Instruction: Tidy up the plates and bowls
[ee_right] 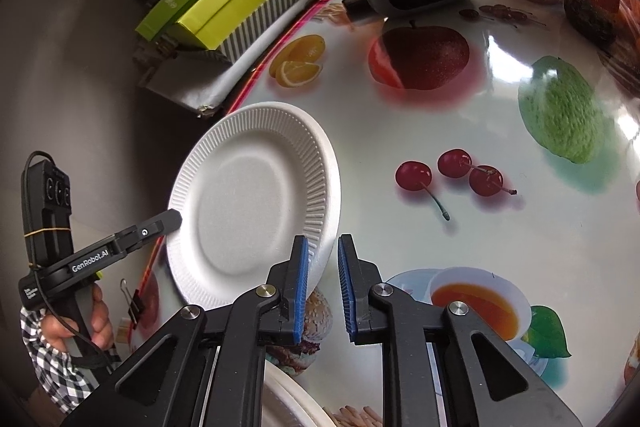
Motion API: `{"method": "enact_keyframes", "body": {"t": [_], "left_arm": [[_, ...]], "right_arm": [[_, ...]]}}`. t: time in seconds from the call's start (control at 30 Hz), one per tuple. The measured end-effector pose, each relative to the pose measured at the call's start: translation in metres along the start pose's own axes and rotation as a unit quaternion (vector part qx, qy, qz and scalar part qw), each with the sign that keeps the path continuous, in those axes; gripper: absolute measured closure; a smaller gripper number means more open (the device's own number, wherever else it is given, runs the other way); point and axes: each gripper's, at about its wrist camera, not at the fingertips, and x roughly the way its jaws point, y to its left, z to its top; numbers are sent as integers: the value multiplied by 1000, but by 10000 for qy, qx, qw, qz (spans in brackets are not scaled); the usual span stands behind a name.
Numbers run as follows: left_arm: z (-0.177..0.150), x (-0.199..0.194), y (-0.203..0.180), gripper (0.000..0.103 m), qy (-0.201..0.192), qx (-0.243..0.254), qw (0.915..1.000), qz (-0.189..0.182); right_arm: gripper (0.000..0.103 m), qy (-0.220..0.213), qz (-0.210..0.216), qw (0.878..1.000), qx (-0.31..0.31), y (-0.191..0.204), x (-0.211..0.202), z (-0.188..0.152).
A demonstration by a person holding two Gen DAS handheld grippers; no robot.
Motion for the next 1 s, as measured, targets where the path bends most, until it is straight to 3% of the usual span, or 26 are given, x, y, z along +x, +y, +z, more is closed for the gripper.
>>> {"method": "enact_keyframes", "body": {"t": [1.0], "left_arm": [[-1, -13, -10, 84, -92, 163, 9998, -24]], "right_arm": [[89, -208, 48, 9998, 23, 1, -21, -3]]}}
